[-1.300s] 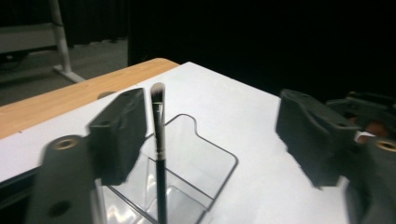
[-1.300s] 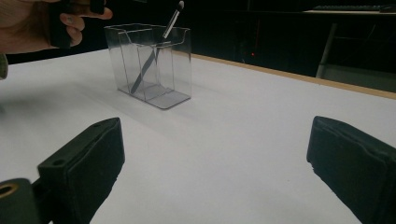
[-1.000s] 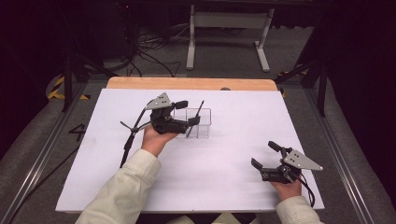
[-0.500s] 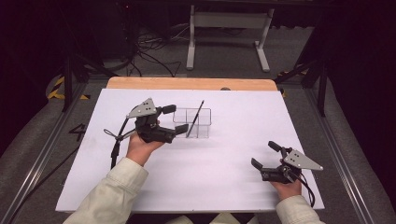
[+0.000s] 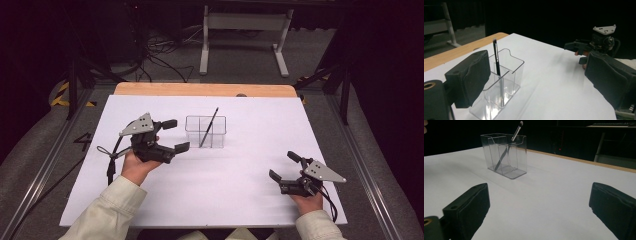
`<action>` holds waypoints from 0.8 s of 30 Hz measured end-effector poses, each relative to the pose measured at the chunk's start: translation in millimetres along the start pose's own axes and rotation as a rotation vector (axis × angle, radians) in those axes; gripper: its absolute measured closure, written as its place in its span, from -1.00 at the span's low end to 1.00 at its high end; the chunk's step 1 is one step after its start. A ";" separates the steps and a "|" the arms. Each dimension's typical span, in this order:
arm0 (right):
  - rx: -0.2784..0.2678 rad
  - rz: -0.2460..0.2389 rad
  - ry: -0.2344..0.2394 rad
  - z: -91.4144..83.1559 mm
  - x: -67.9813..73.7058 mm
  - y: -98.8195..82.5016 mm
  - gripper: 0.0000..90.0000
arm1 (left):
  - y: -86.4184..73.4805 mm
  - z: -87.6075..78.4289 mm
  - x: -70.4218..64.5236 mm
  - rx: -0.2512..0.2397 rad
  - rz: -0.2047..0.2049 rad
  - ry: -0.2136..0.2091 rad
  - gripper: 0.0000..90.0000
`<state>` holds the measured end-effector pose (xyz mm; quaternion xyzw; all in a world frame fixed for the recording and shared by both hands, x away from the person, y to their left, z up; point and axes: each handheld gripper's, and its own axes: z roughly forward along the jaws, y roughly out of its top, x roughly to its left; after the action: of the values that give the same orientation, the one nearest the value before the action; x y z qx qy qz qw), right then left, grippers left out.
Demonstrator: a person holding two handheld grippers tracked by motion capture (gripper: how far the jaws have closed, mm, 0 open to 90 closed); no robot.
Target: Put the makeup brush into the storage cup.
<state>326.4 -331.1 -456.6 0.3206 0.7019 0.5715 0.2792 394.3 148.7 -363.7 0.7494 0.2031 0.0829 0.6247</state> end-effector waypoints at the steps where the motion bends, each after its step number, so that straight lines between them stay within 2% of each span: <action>1: 0.000 -0.001 0.001 0.0 0.0 0.0 -0.92 | -1.1 -2.5 -0.5 0.001 0.001 -0.001 -0.84; 9: 0.003 0.000 0.000 0.0 0.1 0.1 -0.92 | -10.6 -19.1 -1.4 0.005 -0.001 0.000 -0.85; 15: 0.001 0.001 0.002 0.1 -0.2 0.0 -0.92 | -25.7 -30.6 -0.7 0.041 0.009 0.020 -0.88; 24: 0.004 0.001 0.003 0.2 -0.1 0.1 -0.92 | -39.7 -47.2 0.7 0.016 -0.018 0.002 -0.92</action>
<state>326.6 -331.0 -456.6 0.3206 0.7032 0.5709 0.2773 369.1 197.0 -392.6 0.7524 0.2112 0.0765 0.6192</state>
